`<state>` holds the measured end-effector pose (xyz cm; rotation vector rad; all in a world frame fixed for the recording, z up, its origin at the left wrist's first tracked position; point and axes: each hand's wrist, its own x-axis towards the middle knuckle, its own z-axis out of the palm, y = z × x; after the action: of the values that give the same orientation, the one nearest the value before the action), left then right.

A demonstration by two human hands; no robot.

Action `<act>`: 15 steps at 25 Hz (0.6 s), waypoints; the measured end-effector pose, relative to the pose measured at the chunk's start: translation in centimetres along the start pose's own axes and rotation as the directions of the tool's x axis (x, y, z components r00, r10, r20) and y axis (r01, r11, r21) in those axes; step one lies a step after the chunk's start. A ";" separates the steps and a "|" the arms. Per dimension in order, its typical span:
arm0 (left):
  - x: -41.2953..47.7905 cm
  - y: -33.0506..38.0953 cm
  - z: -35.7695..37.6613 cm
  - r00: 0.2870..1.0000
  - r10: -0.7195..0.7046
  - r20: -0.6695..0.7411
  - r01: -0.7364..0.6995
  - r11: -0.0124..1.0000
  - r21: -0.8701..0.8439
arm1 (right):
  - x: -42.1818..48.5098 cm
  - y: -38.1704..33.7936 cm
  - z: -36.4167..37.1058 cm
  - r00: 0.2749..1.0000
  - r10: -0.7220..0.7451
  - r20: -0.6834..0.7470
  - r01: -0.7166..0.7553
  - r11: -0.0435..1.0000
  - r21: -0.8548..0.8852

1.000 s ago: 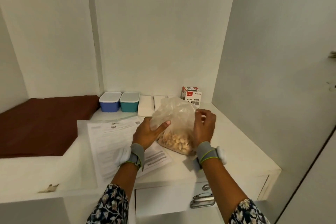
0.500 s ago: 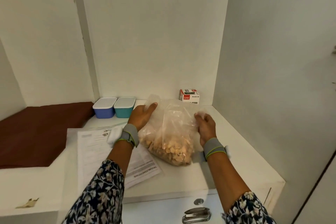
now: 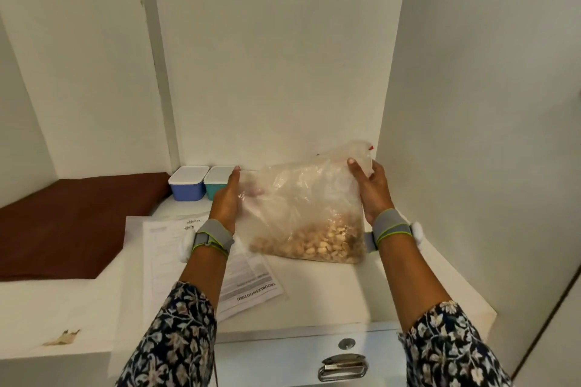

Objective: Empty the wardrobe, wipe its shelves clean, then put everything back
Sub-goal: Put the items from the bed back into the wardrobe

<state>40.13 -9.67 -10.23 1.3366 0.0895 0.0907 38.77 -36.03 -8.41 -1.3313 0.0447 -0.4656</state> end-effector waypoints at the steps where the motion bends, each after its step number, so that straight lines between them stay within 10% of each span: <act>1: 0.1 0.0 0.1 1.000 -0.021 0.013 0.021 1.000 -0.023 | -0.4 0.6 -0.5 0.997 0.071 -0.020 -0.072 0.995 -0.062; 5: -0.1 0.7 0.7 0.992 -0.065 0.105 0.057 0.995 0.080 | -1.5 0.9 -0.7 0.999 0.005 -0.050 -0.008 0.999 -0.051; 10: 0.2 1.9 0.0 0.936 0.305 -0.177 -0.325 0.940 -0.099 | -0.6 -1.6 -0.4 0.982 -0.183 -0.041 0.180 0.981 -0.070; 15: -0.3 1.5 -0.5 0.994 0.104 -0.033 -0.107 0.989 -0.099 | -0.6 -2.4 0.6 0.999 0.007 -0.035 -0.011 0.994 -0.109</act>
<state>39.77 -8.87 -8.84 1.2395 0.0373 0.2010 37.64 -35.66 -6.18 -1.4299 0.1056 -0.4840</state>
